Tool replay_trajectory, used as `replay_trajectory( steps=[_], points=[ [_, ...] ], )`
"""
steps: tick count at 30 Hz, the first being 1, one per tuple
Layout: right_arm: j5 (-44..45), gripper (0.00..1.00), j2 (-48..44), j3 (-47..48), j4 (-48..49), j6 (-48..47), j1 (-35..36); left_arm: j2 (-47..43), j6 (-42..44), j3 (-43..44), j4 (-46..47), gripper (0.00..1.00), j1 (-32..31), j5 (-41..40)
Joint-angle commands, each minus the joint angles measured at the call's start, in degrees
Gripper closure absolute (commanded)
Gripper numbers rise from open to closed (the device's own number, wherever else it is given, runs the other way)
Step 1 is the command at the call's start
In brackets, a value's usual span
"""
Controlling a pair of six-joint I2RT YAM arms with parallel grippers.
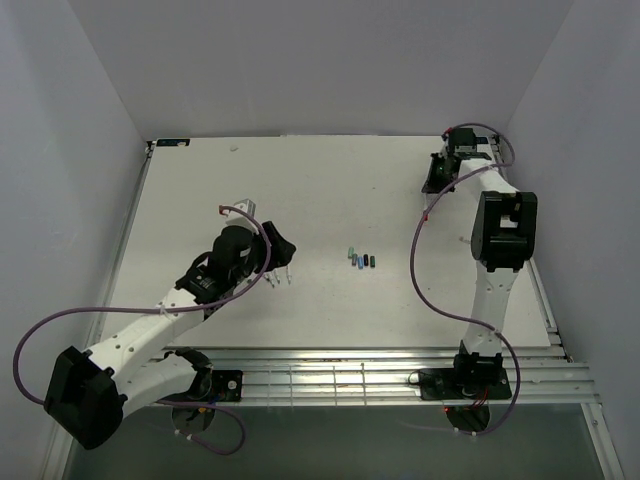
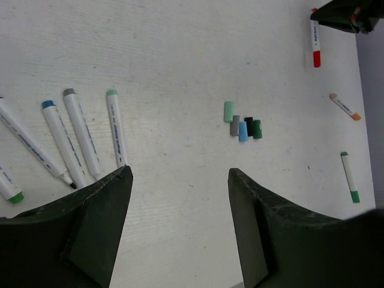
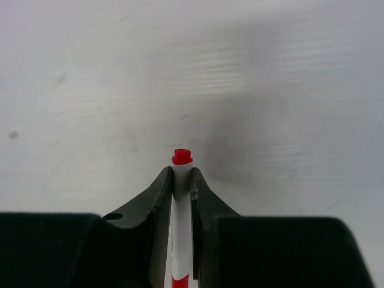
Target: Open the pen caps
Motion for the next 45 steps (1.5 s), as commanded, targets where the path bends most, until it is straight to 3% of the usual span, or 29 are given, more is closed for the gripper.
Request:
replay_trajectory(
  steps=[1,5,9,15,20,29,45],
  points=[
    [-7.06,0.92,-12.8,-3.6,4.6,3.45,8.05,-1.38,2.96,4.19,1.24,0.25,-0.28,7.13],
    [-15.29,0.92,-23.42,-13.78,10.38,8.27,14.02,-1.37,3.23,5.34,3.96,0.37,-0.28,14.05],
    [-23.31,0.92,-37.12,-29.16,22.33,16.97,18.16,-2.43,1.65,2.09,15.02,0.32,-0.28,23.92],
    [-31.85,0.92,-47.51,-46.58,39.92,31.3,23.7,-2.25,1.47,-1.42,23.91,0.27,-0.37,27.71],
    [-32.56,0.92,-49.29,-50.45,43.62,35.88,28.97,-2.25,2.44,-3.18,29.71,0.27,-0.46,30.08],
    [-32.47,0.92,-50.08,-54.15,51.18,42.82,32.06,2.66,2.44,-3.54,32.62,0.3,-0.54,33.25],
    [-31.85,0.92,-47.18,-54.41,56.63,45.29,34.96,9.08,-3.45,-3.45,39.82,0.36,-0.98,35.19]
  ],
)
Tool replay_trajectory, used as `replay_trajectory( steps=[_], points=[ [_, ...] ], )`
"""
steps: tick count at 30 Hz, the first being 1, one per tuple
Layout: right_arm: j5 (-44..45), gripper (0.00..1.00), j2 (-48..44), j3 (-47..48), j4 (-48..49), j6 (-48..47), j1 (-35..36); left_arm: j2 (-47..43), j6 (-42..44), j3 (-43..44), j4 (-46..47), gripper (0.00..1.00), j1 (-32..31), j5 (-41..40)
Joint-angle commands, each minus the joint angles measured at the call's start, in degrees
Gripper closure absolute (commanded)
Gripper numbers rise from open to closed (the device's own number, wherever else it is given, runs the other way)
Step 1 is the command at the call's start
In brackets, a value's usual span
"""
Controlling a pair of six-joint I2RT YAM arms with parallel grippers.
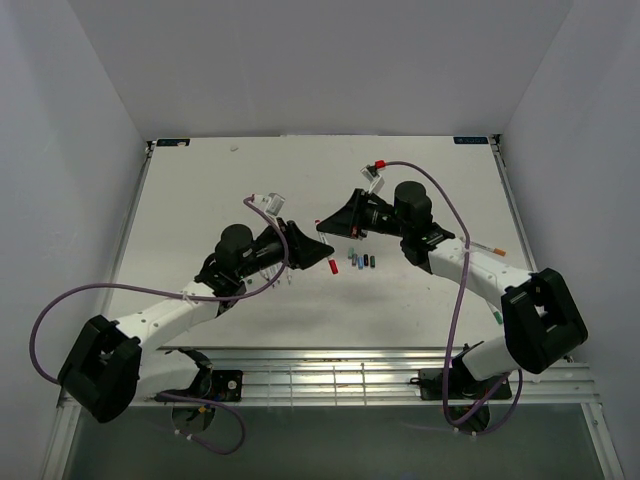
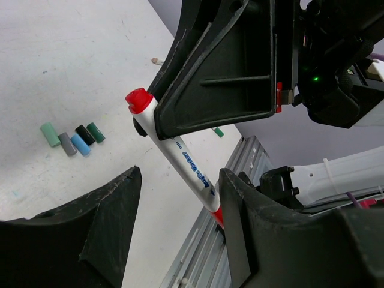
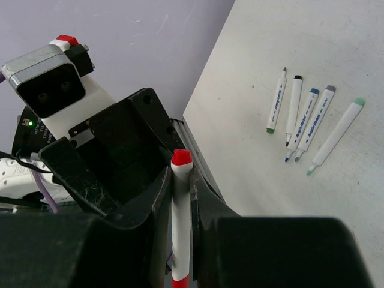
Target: Open the pen caps
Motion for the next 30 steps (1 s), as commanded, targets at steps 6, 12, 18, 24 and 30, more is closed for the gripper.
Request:
replay_trajectory(
  steps=[6,12,18,24,30],
  points=[
    [0.12,0.92,0.95,-0.71,4.49,0.35,1.04,1.33,-4.32,-0.02,4.47,0.46,-0.28,1.35],
    [1.0,0.92,0.51,-1.68,5.19,-0.53,1.13,1.68,-5.9,-0.19,4.82,0.69,-0.28,1.88],
    [1.18,0.68,0.69,-1.86,4.84,-1.49,1.13,2.21,-6.69,-0.37,4.82,0.87,-0.28,2.41],
    [5.74,0.41,-2.73,-1.86,-6.81,-10.17,-0.72,1.51,-7.13,-0.46,4.47,1.0,-0.28,1.71],
    [9.88,0.41,-8.79,-7.29,-12.47,-16.26,-1.33,1.25,-7.66,1.74,1.84,1.0,-0.28,0.83]
  ],
)
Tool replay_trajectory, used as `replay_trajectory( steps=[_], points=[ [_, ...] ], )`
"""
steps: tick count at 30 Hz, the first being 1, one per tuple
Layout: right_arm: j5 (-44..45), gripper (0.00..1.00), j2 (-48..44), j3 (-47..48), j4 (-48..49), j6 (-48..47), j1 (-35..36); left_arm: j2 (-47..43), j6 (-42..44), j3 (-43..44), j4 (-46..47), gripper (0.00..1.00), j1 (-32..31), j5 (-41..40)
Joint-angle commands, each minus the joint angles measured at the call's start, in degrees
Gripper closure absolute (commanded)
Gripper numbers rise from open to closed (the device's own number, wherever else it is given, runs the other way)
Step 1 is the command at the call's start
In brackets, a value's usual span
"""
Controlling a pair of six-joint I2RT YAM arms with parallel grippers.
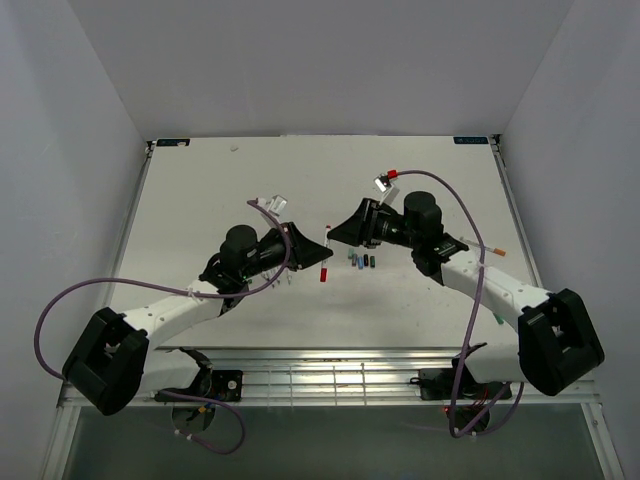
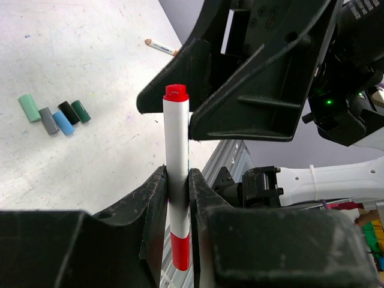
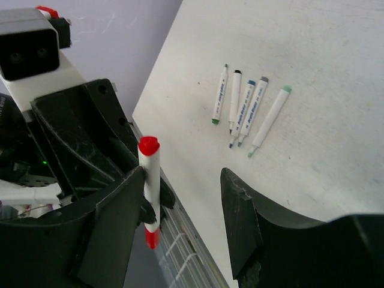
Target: Open the pen caps
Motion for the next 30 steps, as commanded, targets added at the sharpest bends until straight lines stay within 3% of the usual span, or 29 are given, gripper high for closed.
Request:
replay_trajectory(
  steps=[1,8,11,16,30],
  points=[
    [3.57,0.41,-3.53,-3.54,-6.2,-7.03,-0.42,-1.51,-0.42,2.55,0.11,1.0,-0.22,0.08],
    [6.55,0.4,-10.64,-8.11,-9.72,-10.48,-1.73,-2.04,-0.07,3.87,-1.21,1.0,-0.22,0.52],
    [3.41,0.41,-11.54,-8.03,-8.94,-11.26,-2.08,-2.56,-0.16,3.87,-2.79,1.0,-0.13,-0.96],
    [-10.3,0.51,-9.61,-10.4,1.42,-8.63,-1.21,-2.21,-2.97,4.92,-4.02,1.0,-0.13,-4.48],
    [-14.27,0.5,-3.63,-11.99,20.42,-0.55,2.84,-5.46,-12.11,1.5,-2.27,1.0,-0.13,-12.48]
  ],
)
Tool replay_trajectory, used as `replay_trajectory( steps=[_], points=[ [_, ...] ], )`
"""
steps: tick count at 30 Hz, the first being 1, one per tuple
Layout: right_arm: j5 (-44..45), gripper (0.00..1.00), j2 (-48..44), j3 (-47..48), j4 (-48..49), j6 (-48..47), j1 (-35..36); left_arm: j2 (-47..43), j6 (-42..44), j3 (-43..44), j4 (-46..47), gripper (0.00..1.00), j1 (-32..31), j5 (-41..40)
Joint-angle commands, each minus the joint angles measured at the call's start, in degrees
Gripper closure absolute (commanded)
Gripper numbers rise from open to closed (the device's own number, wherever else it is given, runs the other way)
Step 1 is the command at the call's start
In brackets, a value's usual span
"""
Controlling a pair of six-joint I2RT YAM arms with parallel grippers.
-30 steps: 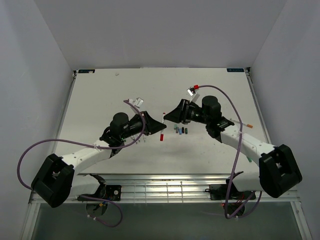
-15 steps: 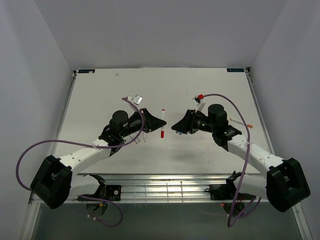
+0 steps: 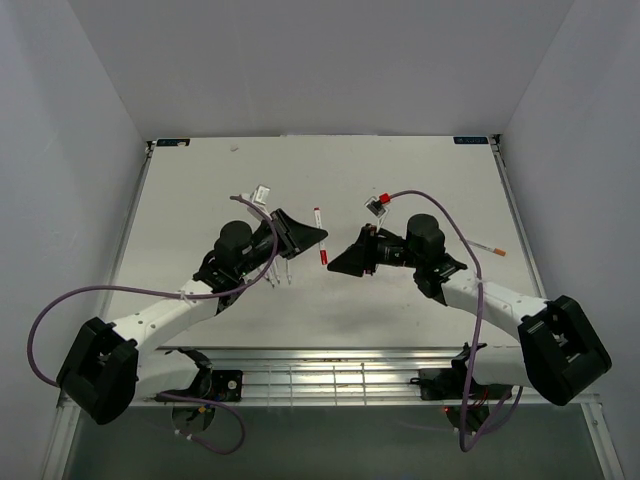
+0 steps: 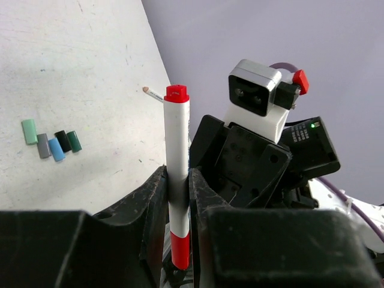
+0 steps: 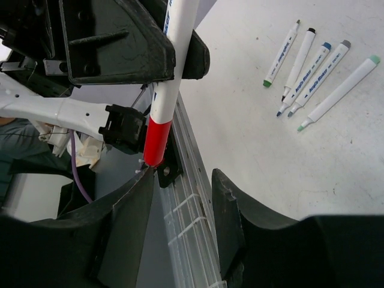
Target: Open the pen caps
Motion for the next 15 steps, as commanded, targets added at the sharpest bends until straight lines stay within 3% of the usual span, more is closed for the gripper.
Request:
replay_trajectory(
  steps=[1,15],
  points=[
    [-2.25,0.5,1.85,-0.14,8.75,3.15,0.67,-2.67,-2.91,-1.32,1.21,1.0,0.09,-2.98],
    [-4.8,0.51,8.54,-1.2,30.72,16.86,1.81,-1.88,-3.45,-1.94,3.58,1.0,0.0,-2.28]
  ],
)
